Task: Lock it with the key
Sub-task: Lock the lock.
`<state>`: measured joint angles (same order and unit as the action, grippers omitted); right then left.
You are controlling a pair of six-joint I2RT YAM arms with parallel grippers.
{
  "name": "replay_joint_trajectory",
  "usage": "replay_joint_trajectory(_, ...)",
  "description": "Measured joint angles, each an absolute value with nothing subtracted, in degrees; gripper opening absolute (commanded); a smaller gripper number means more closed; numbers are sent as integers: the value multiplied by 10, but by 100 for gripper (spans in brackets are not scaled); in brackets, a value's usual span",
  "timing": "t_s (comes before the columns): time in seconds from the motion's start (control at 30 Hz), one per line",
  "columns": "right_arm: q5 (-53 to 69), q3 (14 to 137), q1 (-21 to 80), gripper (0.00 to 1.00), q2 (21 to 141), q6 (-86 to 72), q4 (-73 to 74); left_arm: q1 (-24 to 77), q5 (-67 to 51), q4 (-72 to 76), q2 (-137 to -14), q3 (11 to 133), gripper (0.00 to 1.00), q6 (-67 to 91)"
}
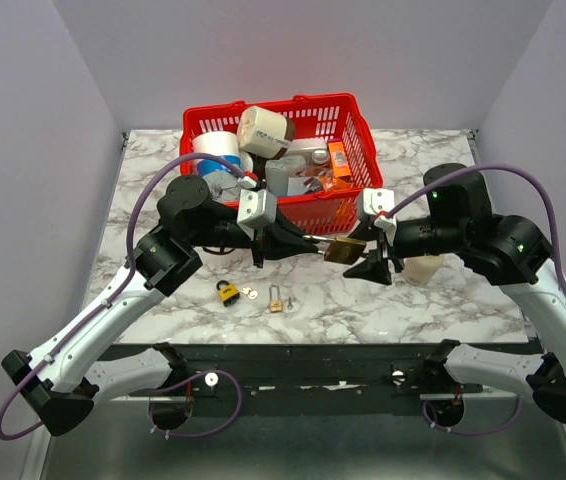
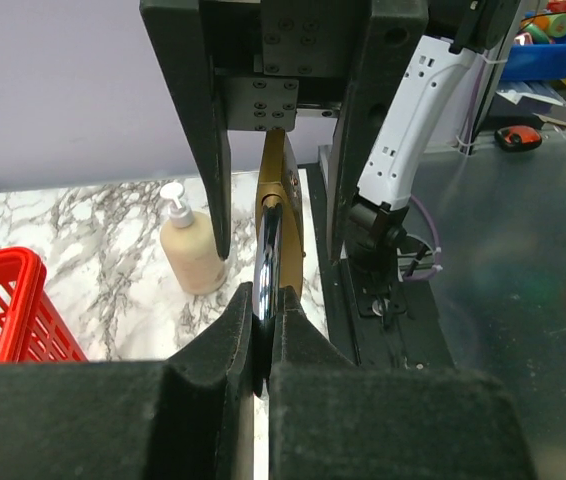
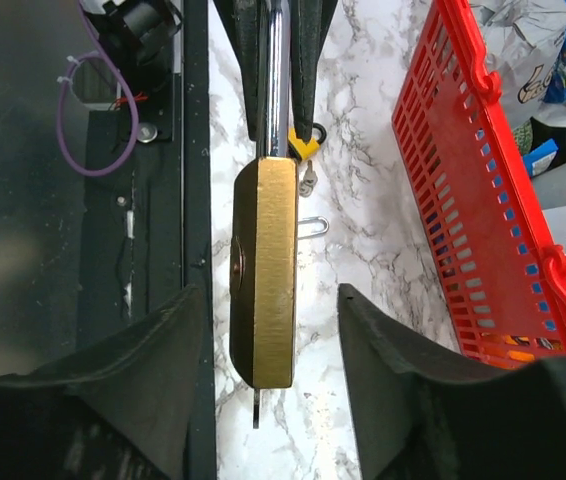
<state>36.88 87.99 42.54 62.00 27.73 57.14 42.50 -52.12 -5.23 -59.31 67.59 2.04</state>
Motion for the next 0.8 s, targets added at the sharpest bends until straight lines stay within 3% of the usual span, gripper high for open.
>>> replay_joint_trajectory(0.2,375,880,425,38,622,265,564,425,-521,-52,-593,676,0,25)
replay_joint_trajectory(0.23,376,880,425,33,622,265,564,425,-521,-53,-593,676,0,26)
replay_joint_trajectory(0.27,378,880,425,19,623,264,564,426,-521,-53,-593,676,0,27)
replay_joint_trajectory(0.33,381,880,425,10,625,262,562,427,-521,-52,-593,676,0,30)
replay_joint_trajectory(0.37,383,880,424,1,625,258,563,429,-521,-53,-593,676,0,31)
replay_joint_trajectory(0.8,403,880,416,1,626,249,580,443,-507,-25,-592,655,0,58)
